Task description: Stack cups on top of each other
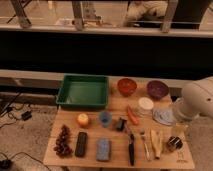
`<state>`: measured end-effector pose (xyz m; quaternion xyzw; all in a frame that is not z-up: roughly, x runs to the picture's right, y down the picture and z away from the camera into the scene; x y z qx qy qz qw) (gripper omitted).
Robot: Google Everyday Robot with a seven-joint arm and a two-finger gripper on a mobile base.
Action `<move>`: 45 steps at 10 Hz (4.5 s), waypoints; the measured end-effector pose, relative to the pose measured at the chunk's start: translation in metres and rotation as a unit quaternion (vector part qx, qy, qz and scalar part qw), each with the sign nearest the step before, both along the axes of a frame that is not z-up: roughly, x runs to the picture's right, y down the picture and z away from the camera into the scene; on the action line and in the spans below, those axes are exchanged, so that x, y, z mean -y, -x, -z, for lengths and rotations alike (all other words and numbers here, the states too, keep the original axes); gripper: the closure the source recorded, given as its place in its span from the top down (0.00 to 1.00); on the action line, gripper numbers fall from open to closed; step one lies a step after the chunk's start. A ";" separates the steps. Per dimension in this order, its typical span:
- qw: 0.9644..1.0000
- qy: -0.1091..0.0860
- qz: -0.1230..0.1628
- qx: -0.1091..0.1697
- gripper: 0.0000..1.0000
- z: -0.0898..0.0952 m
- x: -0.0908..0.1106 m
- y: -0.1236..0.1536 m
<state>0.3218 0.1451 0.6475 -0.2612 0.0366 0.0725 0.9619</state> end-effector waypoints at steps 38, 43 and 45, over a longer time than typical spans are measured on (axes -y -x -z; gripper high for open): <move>0.992 0.110 -0.066 -0.010 0.80 -0.018 -0.146 -0.042; 0.988 0.121 -0.092 0.007 0.80 -0.024 -0.157 -0.042; 0.988 0.123 -0.095 0.013 0.80 -0.025 -0.159 -0.038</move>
